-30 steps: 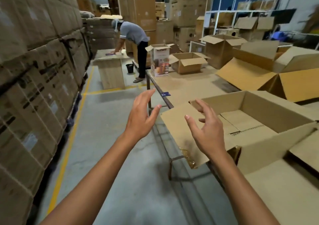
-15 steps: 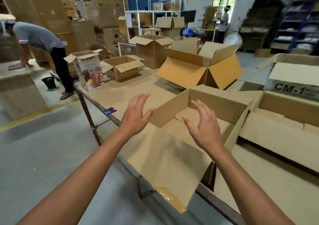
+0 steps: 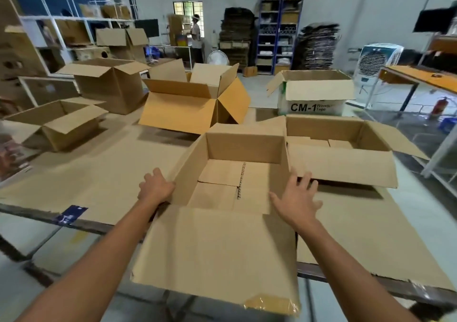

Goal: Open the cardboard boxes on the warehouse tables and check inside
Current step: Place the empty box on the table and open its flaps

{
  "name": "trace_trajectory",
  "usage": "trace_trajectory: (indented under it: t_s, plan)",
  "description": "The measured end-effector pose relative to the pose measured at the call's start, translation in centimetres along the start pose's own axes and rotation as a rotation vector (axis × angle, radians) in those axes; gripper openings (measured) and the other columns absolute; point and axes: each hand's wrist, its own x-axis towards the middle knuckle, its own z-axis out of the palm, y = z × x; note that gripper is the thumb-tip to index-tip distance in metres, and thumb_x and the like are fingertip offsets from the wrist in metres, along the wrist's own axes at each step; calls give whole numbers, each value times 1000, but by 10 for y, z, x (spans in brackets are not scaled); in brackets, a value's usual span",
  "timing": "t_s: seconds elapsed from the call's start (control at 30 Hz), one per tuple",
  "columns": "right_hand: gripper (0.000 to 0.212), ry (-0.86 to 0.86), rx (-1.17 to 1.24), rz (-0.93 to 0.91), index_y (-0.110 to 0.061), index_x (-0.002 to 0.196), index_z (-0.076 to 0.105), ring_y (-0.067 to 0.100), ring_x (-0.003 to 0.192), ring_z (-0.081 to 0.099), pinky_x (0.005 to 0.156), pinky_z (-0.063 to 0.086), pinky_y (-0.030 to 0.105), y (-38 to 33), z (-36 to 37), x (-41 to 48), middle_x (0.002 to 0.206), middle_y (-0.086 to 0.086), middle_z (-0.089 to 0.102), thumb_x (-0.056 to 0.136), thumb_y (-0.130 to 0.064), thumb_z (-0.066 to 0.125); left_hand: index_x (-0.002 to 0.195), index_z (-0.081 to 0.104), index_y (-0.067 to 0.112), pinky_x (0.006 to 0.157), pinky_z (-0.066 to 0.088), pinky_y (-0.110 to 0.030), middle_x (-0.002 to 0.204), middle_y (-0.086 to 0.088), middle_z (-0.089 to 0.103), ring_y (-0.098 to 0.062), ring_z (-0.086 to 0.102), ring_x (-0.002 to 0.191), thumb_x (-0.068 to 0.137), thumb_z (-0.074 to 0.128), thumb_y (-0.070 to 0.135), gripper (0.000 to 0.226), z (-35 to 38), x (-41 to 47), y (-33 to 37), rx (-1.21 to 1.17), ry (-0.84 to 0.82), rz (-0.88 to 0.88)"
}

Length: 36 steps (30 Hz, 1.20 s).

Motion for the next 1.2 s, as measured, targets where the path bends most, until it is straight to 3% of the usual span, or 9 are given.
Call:
trace_trajectory:
  t_s: [0.17,0.3,0.43,0.63,0.77,0.83,0.9,0.97,1.2]
  plan:
    - [75,-93,284,247,-15,150,21,45,121,52,94,46,44,9,29,-9,142,25,41,89,-33,60,121,58,-4,69,50,-34,94,-17,63,-32,63,86,91,50,19,38,34,4,-40,-448,-337,-159]
    - [54,-53,288,343,-11,138,36,41,113,57,88,47,40,6,30,-9,128,22,57,91,-29,55,114,57,1,59,43,-26,97,-19,61,-31,61,84,91,49,10,25,38,11,-37,-563,-362,-160]
    - [42,-46,303,425,-8,130,45,38,111,59,81,43,35,7,33,-14,124,18,61,93,-28,51,120,55,-8,66,52,-33,98,-19,63,-34,63,85,84,50,3,38,48,20,-47,-665,-351,-178]
    - [33,-73,458,452,1,110,62,34,89,57,75,45,34,19,41,-22,101,18,63,93,-24,50,142,36,10,93,53,-55,130,-20,53,-40,57,109,77,53,17,67,61,11,-72,-677,-242,-181]
    - [23,-104,731,492,-1,88,65,39,87,65,80,55,45,32,57,-35,91,20,68,87,-18,49,147,6,11,87,55,-54,124,-29,52,-47,56,108,54,69,34,115,71,7,-99,-706,-210,-417]
    - [20,-99,853,541,-1,83,62,39,87,64,78,54,44,37,58,-48,92,22,66,90,-12,47,149,14,-2,73,58,-51,106,-26,60,-43,63,93,58,68,25,109,79,3,-109,-815,-272,-445]
    - [19,-55,977,586,6,89,60,34,76,59,63,47,37,44,61,-60,86,20,62,92,-7,47,134,44,-7,58,56,-45,95,-25,64,-38,66,79,59,60,15,79,73,-17,-111,-881,-288,-429]
    - [30,-9,1004,561,13,114,56,30,79,54,58,39,30,56,73,-71,91,19,56,90,-3,47,124,52,-8,53,53,-41,96,-25,64,-37,65,77,63,53,8,63,67,-37,-115,-916,-237,-374]
    - [59,33,987,503,-11,148,42,39,121,54,105,45,47,77,79,-135,137,16,56,89,-11,45,119,41,3,74,52,-41,106,-19,55,-32,57,90,88,45,-3,32,23,-163,-114,-971,-122,-264]
